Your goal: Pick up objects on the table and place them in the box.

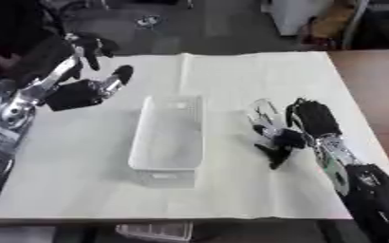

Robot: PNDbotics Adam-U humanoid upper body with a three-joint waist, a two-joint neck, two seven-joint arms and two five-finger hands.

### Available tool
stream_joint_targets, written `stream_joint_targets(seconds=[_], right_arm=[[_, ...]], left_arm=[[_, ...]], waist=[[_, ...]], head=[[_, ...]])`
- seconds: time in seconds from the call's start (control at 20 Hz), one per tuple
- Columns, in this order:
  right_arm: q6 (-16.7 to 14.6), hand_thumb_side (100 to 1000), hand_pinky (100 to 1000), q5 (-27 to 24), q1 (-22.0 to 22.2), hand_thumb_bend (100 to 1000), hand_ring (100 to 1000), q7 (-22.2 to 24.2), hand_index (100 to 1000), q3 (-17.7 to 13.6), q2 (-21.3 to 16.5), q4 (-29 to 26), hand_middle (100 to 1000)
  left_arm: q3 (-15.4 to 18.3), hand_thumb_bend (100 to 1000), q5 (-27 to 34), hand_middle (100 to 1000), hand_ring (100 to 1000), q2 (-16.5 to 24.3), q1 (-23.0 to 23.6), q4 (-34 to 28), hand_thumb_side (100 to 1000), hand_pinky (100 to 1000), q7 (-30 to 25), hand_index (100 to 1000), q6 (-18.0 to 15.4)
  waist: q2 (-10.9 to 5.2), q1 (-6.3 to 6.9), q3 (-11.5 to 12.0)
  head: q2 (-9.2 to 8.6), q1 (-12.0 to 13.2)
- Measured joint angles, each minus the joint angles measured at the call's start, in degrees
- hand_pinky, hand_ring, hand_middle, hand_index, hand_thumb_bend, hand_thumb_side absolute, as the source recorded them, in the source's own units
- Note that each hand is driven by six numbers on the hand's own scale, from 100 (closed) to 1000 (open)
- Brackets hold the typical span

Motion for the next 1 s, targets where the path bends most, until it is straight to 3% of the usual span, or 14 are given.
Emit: stream_joint_targets(seconds=[0.15, 0.35, 0.6, 0.8, 1.0], right_arm=[[0.34, 1000, 119, -1.08, 0.41, 885, 246, 0.69, 642, -0.16, 0.17, 1.08, 298], [0.48, 1000, 110, -1.94, 0.41, 887, 236, 1.65, 636, -0.32, 0.4, 1.77, 289], [-0.21, 1000, 186, -3.66, 0.41, 914, 324, 1.95, 656, -0.31, 1.46, 1.77, 374], [-0.79, 1000, 256, -5.38, 0.41, 910, 319, 2.49, 663, -0.3, 2.09, 1.96, 392], [-0.92, 1000, 265, -6.29, 0.4, 899, 323, 2.62, 664, -0.3, 2.2, 2.13, 396]], left_arm=[[0.0, 233, 0.12, 668, 557, 0.0, 0.0, 0.0, 1000, 327, 0.05, 826, -0.07], [0.0, 233, 0.15, 668, 557, 0.0, 0.0, 0.0, 1000, 327, 0.04, 826, -0.11], [0.0, 233, 0.16, 669, 557, 0.0, 0.0, 0.0, 1000, 328, -0.04, 826, -0.2], [0.0, 233, 0.16, 669, 557, 0.0, 0.0, 0.0, 1000, 328, -0.07, 827, -0.23], [0.0, 233, 0.16, 669, 557, 0.0, 0.0, 0.0, 1000, 328, -0.09, 827, -0.25]], waist=[[0.01, 0.02, -0.01], [0.01, 0.02, -0.01], [0.01, 0.05, -0.01], [0.01, 0.06, 0.01], [0.04, 0.06, 0.16]], head=[[0.0, 0.07], [0.0, 0.09], [0.0, 0.09], [0.0, 0.1], [0.0, 0.13]])
